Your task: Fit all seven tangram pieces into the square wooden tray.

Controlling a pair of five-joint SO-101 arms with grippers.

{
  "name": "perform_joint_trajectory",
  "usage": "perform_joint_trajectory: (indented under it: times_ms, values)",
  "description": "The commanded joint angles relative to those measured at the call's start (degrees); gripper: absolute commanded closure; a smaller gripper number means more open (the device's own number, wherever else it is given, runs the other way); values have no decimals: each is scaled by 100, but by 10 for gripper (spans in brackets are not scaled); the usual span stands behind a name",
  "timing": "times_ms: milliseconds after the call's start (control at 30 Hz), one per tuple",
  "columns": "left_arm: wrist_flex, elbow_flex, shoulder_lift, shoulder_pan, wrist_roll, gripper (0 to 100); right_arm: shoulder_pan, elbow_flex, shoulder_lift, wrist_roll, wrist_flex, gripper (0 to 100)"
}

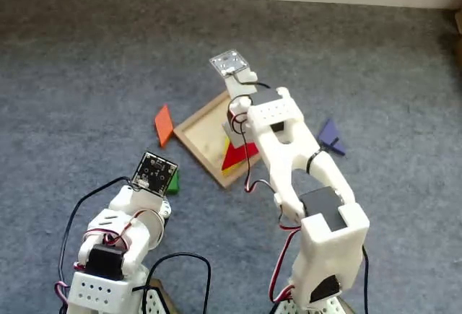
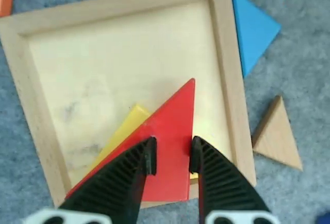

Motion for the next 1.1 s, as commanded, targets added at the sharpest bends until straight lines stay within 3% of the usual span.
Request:
perform_joint_trajectory:
  times_ms: [0, 733, 1067]
  values:
    - [26, 110, -92, -13, 26, 992, -171, -295, -57, 0, 48, 889]
    - [26, 110, -92, -13, 26, 992, -1156, -602, 673, 1213, -611, 889]
    - [26, 110, -92, -13, 26, 992, -1191, -796, 541, 1512, 180, 889]
